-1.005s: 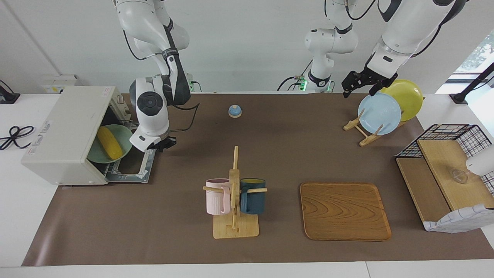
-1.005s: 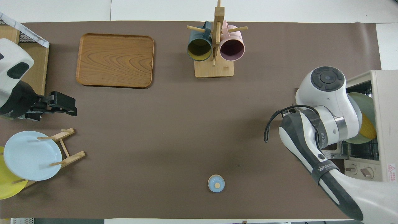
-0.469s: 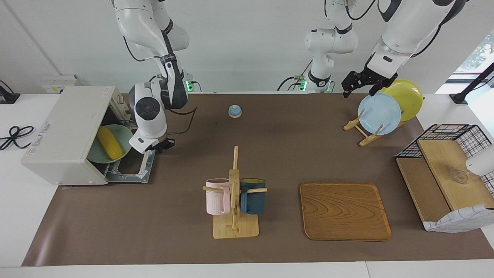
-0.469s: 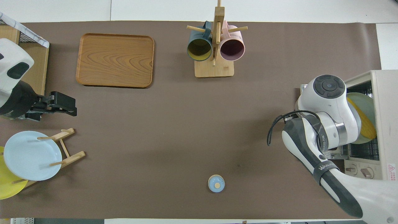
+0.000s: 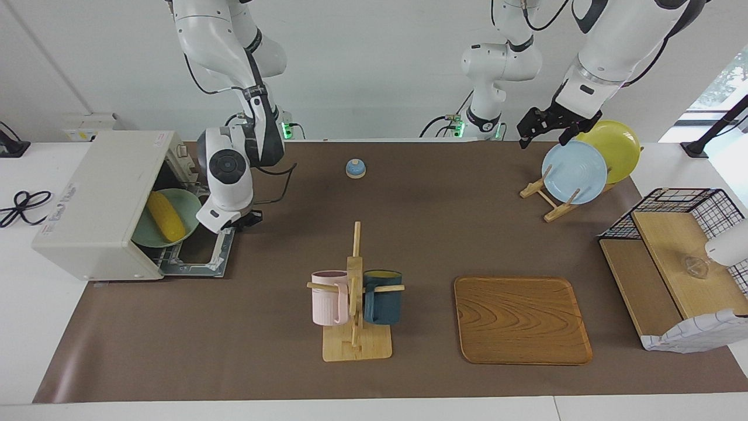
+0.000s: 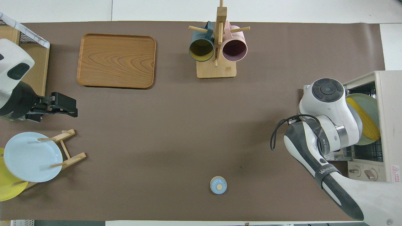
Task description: Put corn in oven
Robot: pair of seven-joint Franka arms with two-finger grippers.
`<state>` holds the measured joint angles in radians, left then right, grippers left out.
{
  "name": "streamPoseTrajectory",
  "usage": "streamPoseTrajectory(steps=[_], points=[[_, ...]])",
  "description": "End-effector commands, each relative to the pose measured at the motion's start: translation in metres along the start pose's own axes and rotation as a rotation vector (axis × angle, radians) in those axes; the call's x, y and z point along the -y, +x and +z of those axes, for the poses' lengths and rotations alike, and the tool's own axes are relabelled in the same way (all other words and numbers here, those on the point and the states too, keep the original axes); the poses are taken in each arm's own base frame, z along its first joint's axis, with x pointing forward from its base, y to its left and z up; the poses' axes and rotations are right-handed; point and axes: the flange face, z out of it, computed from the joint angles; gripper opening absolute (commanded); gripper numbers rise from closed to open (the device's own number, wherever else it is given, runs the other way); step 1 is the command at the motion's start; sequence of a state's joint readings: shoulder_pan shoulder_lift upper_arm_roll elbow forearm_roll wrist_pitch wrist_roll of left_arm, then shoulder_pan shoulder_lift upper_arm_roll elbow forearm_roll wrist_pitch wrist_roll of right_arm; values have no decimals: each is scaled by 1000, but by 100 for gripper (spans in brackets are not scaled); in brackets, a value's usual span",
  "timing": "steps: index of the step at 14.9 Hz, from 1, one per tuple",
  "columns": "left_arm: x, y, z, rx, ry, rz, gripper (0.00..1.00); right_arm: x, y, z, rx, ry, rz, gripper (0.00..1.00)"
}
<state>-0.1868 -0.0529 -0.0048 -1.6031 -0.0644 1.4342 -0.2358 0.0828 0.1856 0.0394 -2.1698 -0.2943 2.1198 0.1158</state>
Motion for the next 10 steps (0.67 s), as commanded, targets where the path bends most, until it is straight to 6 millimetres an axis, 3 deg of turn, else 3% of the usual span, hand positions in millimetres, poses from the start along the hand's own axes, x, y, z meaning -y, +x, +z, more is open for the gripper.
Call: streamPoseTrajectory(steps=[1, 3, 5, 8, 10], points=[[4, -3, -3, 6, 11, -3, 100, -12, -2, 1, 21, -70, -28, 0], [4, -3, -3, 6, 11, -3, 100, -17, 2, -12, 29, -115, -44, 0], [4, -3, -3, 6, 11, -3, 100, -34, 6, -36, 64, -129, -84, 0], [4, -3, -4, 4, 10, -2, 100, -72, -4, -68, 93, -126, -140, 0], [5, -3, -3, 6, 11, -4, 100, -85, -12, -75, 101, -123, -135, 0]])
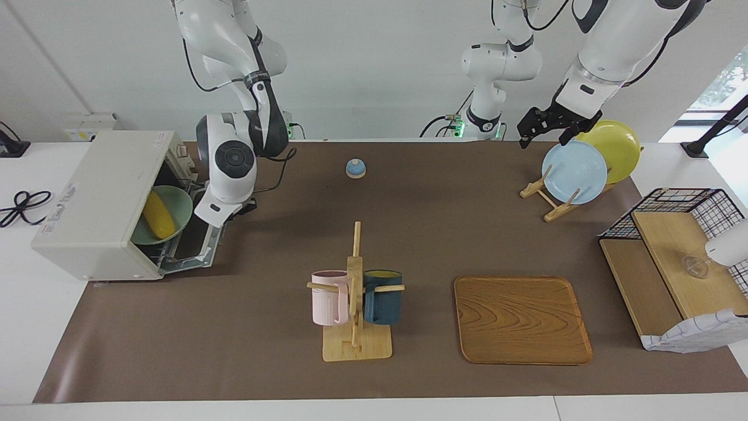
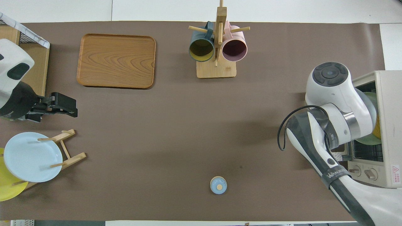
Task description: Put corn in oven
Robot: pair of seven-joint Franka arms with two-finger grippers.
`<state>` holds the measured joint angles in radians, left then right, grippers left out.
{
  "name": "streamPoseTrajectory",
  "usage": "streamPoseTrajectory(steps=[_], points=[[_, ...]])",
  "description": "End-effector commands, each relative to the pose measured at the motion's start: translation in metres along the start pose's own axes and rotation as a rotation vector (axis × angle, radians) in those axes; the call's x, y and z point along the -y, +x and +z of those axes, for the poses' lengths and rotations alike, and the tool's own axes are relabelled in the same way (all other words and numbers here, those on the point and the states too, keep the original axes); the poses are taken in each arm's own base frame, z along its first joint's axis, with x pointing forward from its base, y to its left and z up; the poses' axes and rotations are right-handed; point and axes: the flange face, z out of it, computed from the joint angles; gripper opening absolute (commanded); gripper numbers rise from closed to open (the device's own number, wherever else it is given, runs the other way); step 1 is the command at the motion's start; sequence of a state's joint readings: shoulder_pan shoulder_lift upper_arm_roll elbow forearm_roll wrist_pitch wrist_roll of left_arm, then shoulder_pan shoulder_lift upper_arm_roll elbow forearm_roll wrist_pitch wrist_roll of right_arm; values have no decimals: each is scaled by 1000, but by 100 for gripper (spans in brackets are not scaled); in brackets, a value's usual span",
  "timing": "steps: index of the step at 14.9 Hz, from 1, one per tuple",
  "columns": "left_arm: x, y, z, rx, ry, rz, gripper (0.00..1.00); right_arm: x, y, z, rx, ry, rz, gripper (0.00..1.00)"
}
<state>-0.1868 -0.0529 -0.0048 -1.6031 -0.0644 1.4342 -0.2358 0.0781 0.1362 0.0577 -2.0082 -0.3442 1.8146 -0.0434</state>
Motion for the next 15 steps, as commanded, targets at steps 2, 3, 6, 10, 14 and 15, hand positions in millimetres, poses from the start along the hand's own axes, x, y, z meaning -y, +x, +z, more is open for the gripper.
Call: streamPoseTrajectory(steps=[2, 3, 6, 10, 14, 15], points=[[4, -3, -3, 6, 11, -3, 100, -76, -23, 9, 18, -26, -7, 0], [5, -3, -3, 6, 11, -4, 100, -85, -30, 5, 15, -24, -11, 0], [4, -3, -4, 4, 10, -2, 100, -114, -46, -1, 27, -4, -11, 0], [4, -3, -4, 4, 10, -2, 100, -121, -57, -6, 35, 3, 4, 0], [4, -3, -4, 4, 10, -2, 100, -136, -79, -28, 27, 38, 14, 0], [4, -3, -3, 6, 11, -3, 100, -138, -84, -42, 34, 49, 8, 0]])
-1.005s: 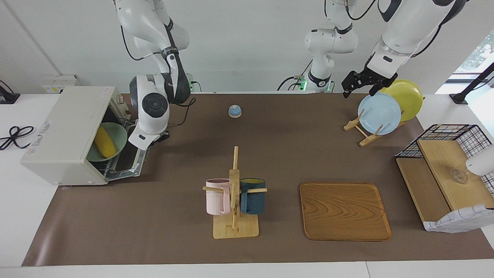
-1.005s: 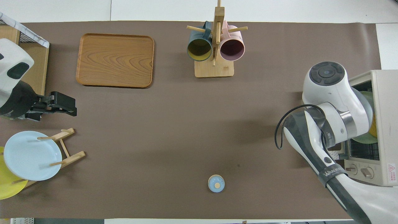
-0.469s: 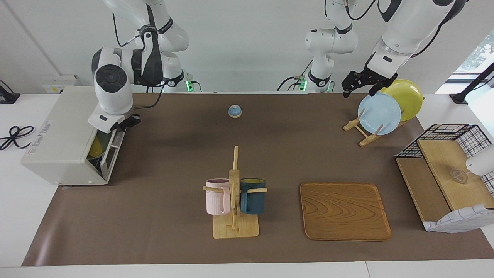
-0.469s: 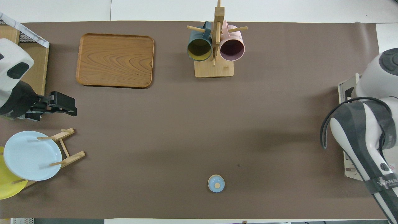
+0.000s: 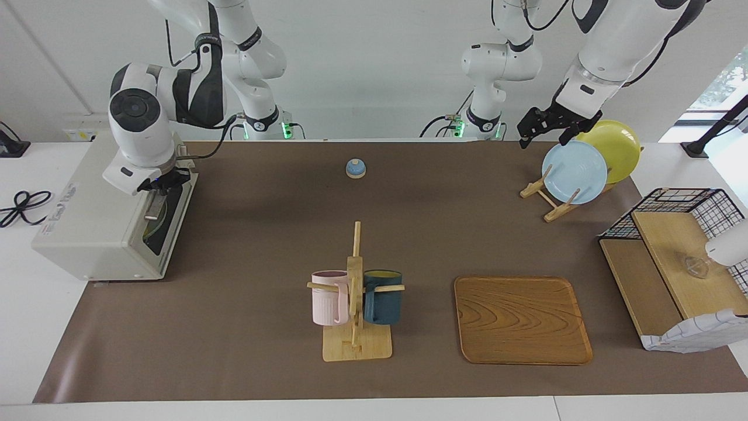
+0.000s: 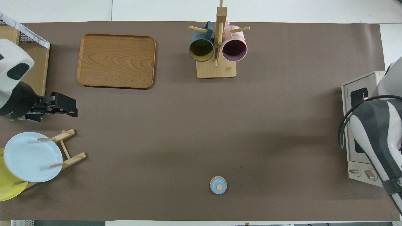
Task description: Put corn in oven
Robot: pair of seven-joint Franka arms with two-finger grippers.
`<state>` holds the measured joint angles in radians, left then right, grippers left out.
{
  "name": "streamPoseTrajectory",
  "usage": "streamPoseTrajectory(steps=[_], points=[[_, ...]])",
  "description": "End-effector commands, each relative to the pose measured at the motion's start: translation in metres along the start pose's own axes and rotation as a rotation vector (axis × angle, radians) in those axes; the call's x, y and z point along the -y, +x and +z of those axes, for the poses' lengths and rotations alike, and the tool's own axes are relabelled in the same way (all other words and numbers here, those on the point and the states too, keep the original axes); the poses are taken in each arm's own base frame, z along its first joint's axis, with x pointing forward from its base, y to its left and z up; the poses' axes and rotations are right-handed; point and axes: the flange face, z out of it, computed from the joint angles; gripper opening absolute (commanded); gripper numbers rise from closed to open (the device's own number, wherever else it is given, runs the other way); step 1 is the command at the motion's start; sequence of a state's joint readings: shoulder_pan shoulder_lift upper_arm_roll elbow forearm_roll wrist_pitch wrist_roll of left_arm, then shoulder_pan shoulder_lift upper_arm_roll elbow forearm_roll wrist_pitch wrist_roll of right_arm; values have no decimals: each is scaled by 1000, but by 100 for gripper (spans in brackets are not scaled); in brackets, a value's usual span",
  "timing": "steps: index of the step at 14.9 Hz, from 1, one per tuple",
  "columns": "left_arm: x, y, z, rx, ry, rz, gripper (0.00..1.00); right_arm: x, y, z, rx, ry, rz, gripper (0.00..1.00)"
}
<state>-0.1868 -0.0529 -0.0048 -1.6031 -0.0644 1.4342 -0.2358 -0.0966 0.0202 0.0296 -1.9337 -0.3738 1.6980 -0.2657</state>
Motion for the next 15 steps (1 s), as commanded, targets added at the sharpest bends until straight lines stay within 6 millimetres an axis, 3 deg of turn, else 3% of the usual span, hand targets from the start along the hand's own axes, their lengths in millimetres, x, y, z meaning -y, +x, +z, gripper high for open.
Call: streamPoseTrajectory(steps=[1, 3, 5, 6, 8, 13, 15], points=[[4, -3, -3, 6, 11, -3, 100, -12, -19, -21, 41, 52, -15, 3], [4, -3, -3, 6, 11, -3, 100, -11, -30, -52, -10, 99, -17, 23], [4, -3, -4, 4, 10, -2, 100, -9, -37, -68, -61, 139, -14, 89], [4, -3, -3, 6, 11, -3, 100, -8, -39, -76, -92, 154, -5, 100], [4, -3, -4, 4, 10, -2, 100, -13, -41, -92, -136, 173, 15, 100], [4, -3, -4, 4, 10, -2, 100, -12, -44, -96, -157, 208, 21, 100], [4, -3, -3, 6, 11, -3, 100, -15, -39, -110, -222, 188, 40, 100]])
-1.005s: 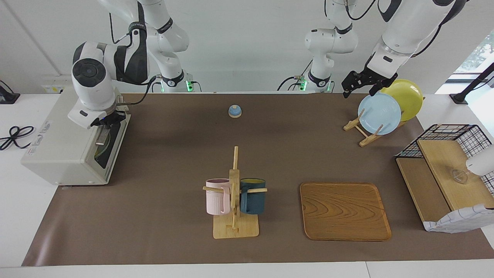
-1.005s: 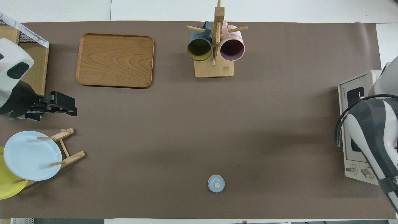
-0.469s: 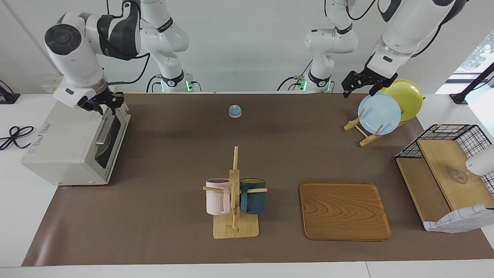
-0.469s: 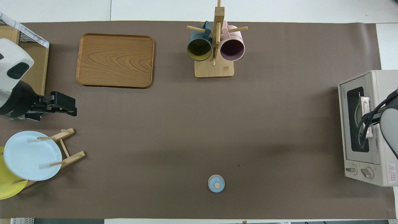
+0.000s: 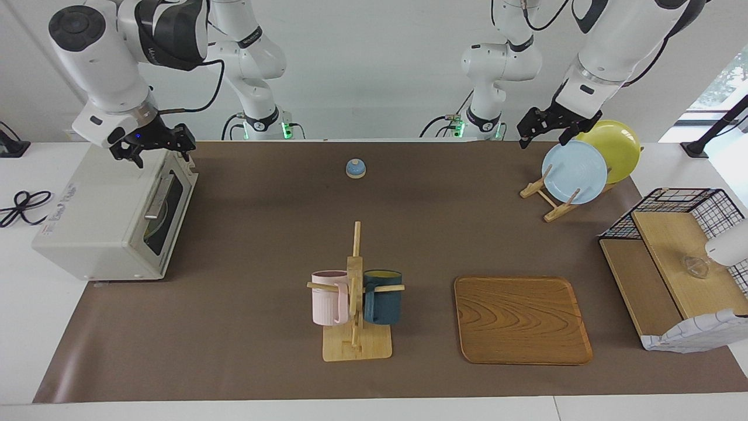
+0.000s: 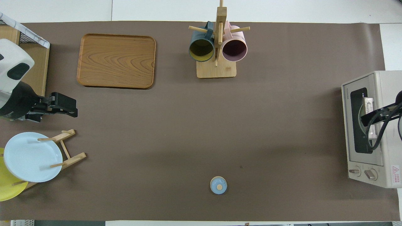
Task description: Put corn in oven
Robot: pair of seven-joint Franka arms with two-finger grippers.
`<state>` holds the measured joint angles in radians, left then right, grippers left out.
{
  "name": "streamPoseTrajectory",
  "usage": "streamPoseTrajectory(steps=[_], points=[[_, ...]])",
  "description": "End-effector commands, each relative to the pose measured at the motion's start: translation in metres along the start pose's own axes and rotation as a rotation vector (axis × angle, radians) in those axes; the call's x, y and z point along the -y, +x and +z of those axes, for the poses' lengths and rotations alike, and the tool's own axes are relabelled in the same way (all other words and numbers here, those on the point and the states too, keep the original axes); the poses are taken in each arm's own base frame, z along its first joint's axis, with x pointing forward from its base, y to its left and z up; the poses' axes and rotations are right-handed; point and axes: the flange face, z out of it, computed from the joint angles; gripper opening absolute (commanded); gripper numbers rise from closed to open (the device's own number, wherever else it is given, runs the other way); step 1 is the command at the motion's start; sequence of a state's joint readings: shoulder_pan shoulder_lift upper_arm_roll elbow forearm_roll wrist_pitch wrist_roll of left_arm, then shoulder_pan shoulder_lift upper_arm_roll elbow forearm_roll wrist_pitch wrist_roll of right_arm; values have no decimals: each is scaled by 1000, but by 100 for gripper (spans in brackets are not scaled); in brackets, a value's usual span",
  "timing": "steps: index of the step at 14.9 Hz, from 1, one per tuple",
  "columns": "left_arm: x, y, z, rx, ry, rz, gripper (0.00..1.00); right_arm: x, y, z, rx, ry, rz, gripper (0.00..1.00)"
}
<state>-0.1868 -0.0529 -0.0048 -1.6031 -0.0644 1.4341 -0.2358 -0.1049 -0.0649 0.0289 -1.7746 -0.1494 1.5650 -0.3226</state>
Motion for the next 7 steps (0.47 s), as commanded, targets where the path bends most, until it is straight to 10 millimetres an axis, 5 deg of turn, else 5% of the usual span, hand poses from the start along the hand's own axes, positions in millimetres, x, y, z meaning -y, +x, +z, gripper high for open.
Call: streamPoseTrajectory(steps=[1, 7], points=[[4, -3, -3, 6, 11, -3, 100, -1, 7, -17, -77, 17, 27, 100], [4, -3, -3, 6, 11, -3, 100, 26, 32, -36, -83, 113, 186, 100]])
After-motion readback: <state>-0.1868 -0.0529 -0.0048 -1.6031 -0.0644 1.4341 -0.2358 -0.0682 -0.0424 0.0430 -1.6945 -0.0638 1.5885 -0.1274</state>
